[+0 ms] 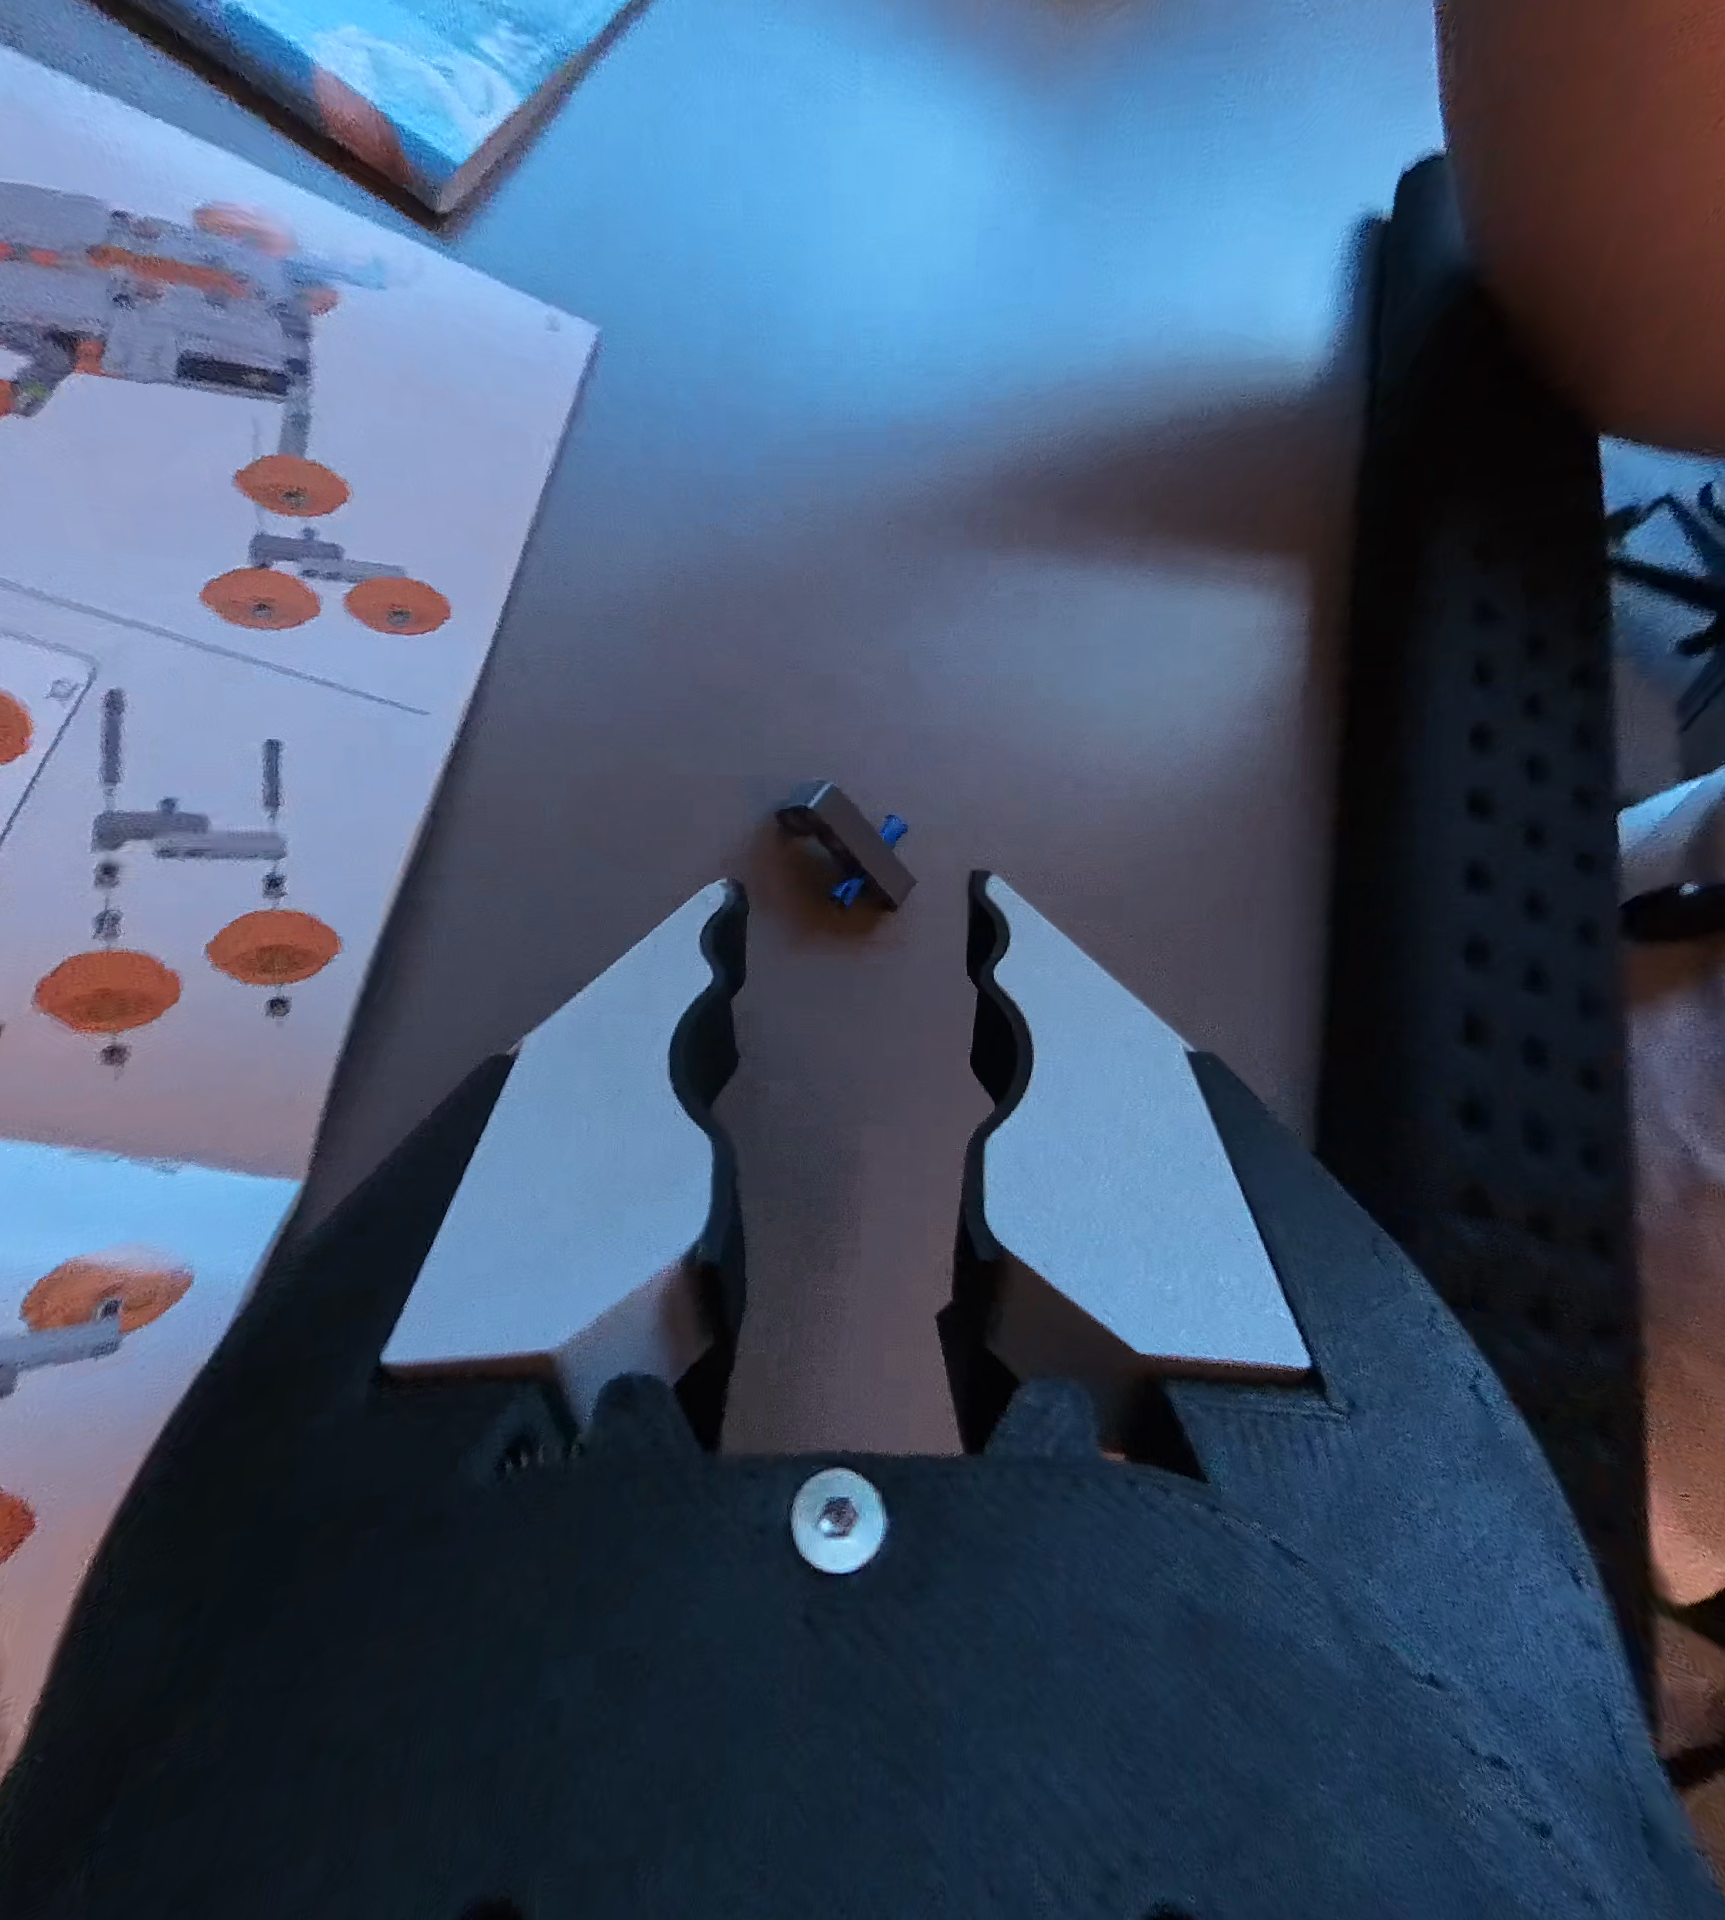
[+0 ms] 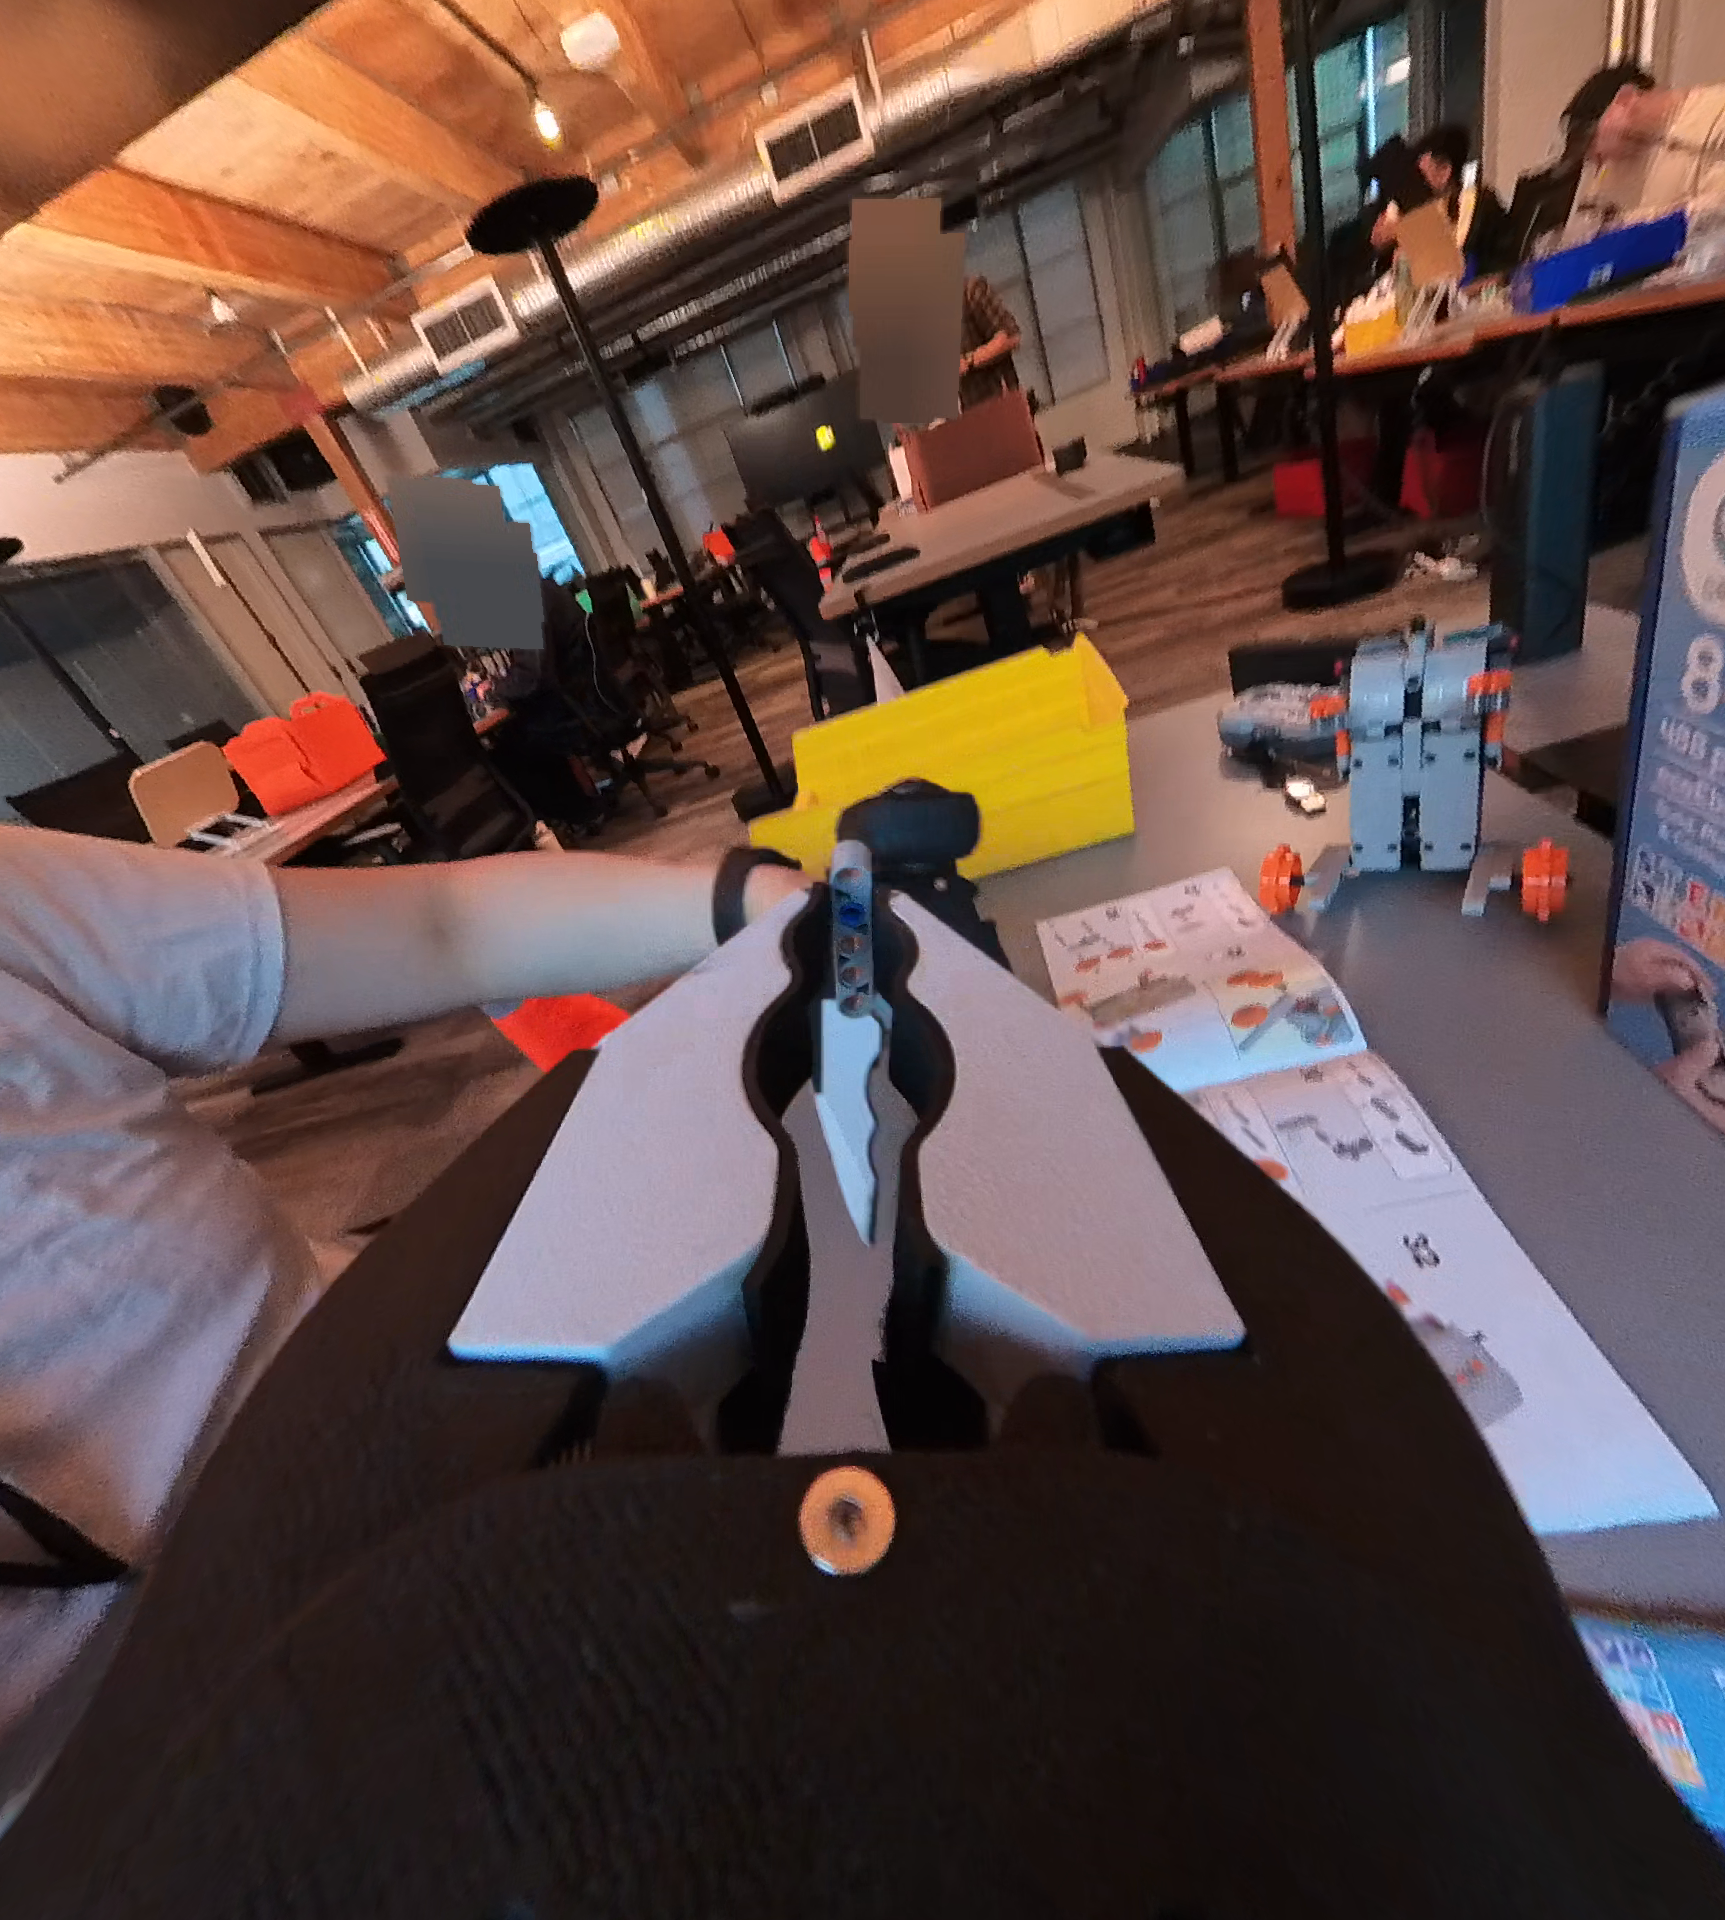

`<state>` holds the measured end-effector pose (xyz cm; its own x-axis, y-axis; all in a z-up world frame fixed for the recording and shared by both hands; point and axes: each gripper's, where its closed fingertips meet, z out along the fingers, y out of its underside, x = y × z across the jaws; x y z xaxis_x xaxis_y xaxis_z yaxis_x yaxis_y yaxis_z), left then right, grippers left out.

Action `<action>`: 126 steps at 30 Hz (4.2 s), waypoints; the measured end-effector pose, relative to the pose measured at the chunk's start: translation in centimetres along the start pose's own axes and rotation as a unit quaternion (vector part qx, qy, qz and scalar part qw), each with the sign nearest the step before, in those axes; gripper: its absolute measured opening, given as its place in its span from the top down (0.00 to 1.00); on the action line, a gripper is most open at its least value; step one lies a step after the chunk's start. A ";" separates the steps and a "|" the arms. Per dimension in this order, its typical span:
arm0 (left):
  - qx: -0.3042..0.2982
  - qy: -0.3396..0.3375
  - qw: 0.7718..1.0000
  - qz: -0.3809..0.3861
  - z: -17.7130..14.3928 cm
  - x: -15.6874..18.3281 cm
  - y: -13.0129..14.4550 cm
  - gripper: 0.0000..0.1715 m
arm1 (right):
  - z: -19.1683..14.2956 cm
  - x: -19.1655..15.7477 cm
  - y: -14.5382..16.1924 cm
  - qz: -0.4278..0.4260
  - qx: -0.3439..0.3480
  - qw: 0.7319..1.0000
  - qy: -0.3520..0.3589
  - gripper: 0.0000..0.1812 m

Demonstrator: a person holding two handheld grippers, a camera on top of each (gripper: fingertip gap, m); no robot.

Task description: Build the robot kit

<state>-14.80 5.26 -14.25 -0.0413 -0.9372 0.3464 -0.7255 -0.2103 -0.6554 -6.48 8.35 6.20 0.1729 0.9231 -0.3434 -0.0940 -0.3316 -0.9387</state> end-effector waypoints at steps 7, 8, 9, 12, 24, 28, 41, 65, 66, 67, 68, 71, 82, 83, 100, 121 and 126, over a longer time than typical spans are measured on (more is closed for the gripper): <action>-0.002 -0.047 0.997 0.059 1.7 0.3 0.4 0.77 | 1.2 4.2 7.6 0.029 -0.152 0.986 0.055 0.97; -0.003 -0.056 0.996 0.067 1.9 0.3 0.4 0.77 | 1.3 4.5 8.8 0.031 -0.176 0.982 0.055 0.97; -0.008 -0.069 0.994 0.079 2.0 0.2 0.4 0.78 | 1.4 4.7 10.0 0.032 -0.199 0.978 0.054 0.97; -0.024 -0.119 0.986 0.118 2.1 -0.2 0.5 0.85 | 1.6 5.3 13.0 0.049 -0.252 0.965 0.050 0.97; -0.192 -0.308 0.883 0.297 -0.7 -4.1 0.7 0.90 | 1.5 6.9 17.3 0.084 -0.326 0.939 0.067 0.97; -0.281 -0.322 0.840 0.333 -2.1 -6.8 -0.4 0.90 | -0.2 7.2 16.1 0.085 -0.306 0.944 0.085 0.97; -0.303 -0.275 0.847 0.340 -0.2 -8.8 -2.6 0.90 | -3.9 9.0 15.8 0.114 -0.287 0.942 0.130 0.97; -0.252 -0.153 0.926 0.235 0.9 -6.4 -2.5 0.81 | -3.0 9.5 18.2 0.122 -0.327 0.929 0.125 0.97; -0.244 -0.144 0.934 0.216 1.0 -6.3 -2.6 0.81 | -3.0 9.6 18.1 0.121 -0.326 0.929 0.127 0.97; -0.234 -0.133 0.944 0.192 1.1 -6.3 -2.8 0.81 | -3.1 9.6 18.1 0.121 -0.325 0.929 0.128 0.97; -0.219 -0.125 0.952 0.173 1.2 -6.4 -3.1 0.81 | -3.1 9.6 18.1 0.121 -0.325 0.929 0.128 0.97; -0.171 -0.079 0.976 0.112 1.1 -6.2 -4.1 0.84 | -3.1 9.6 18.2 0.120 -0.326 0.929 0.129 0.97; -0.172 -0.085 0.979 0.075 2.0 -7.3 -3.5 0.90 | -3.1 9.9 18.0 0.119 -0.322 0.930 0.130 0.97; -0.170 -0.092 0.978 0.080 2.2 -7.2 -3.5 0.92 | -3.1 9.9 18.1 0.119 -0.323 0.930 0.130 0.97; -0.272 -0.300 0.839 0.364 1.9 -4.9 -2.5 0.95 | -2.3 9.6 18.1 0.105 -0.333 0.929 0.126 0.97; -0.284 -0.242 0.880 0.293 2.4 -4.1 -2.3 0.93 | 0.3 8.8 19.2 0.078 -0.365 0.922 0.103 0.97; -0.271 -0.240 0.888 0.284 2.1 -3.9 -2.3 0.95 | 0.2 8.9 19.4 0.079 -0.367 0.921 0.104 0.97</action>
<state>-11.49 8.83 -15.48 -0.3041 -0.8871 -0.3473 -0.9105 0.3779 -0.1679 -6.97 10.22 -15.02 0.4050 0.8206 -0.4032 0.5407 -0.5706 -0.6181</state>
